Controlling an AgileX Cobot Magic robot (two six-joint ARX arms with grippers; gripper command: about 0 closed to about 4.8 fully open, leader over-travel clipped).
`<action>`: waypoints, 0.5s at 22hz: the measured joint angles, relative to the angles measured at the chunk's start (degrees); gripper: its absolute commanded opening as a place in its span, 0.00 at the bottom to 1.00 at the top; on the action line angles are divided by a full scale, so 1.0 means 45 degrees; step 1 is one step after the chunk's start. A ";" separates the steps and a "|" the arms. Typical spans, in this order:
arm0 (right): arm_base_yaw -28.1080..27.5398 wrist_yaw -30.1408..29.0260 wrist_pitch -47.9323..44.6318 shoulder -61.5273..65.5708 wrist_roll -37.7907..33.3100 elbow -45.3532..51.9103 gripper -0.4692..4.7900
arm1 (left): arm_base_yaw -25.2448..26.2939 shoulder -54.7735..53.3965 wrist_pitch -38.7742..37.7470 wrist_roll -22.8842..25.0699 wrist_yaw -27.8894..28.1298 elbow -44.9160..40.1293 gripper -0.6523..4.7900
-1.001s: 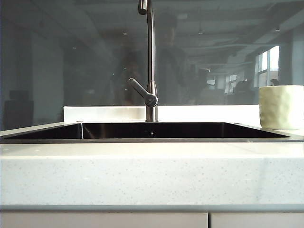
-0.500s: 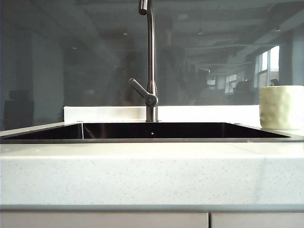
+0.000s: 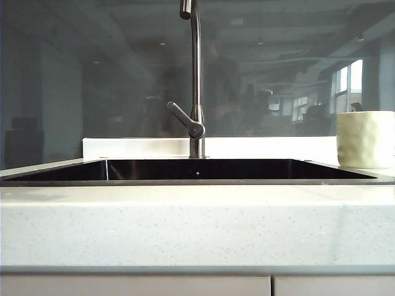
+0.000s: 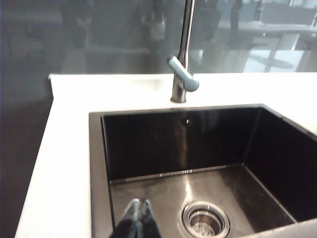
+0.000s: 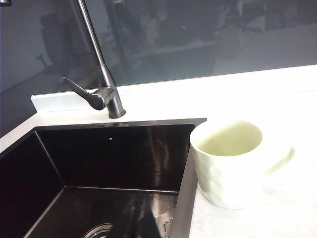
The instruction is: Pick up the mug next to the sink, go to the faucet to get some water, pour the water into the sink, and finally put the mug back to its place.
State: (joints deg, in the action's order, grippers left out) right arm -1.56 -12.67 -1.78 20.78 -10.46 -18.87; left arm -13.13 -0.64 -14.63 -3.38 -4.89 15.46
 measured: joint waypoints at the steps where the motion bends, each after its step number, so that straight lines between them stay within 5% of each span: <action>1: 0.0000 0.0005 0.0005 0.0000 0.0000 0.0000 0.07 | 0.0000 0.0063 -0.0219 -0.0024 0.0019 0.0000 0.11; 9: 0.0000 0.0005 0.0005 0.0000 0.0000 0.0000 0.07 | 0.0000 0.0053 -0.0709 -0.0845 -0.0335 -0.0005 0.11; 11: 0.0000 0.0000 0.0005 0.0000 0.0000 0.0000 0.07 | 0.0000 0.0053 -0.0714 -0.0345 -0.0291 -0.0005 0.11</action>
State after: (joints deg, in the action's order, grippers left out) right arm -1.56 -12.67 -1.76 20.78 -10.46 -18.87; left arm -13.13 -0.40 -17.85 -4.93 -6.20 15.44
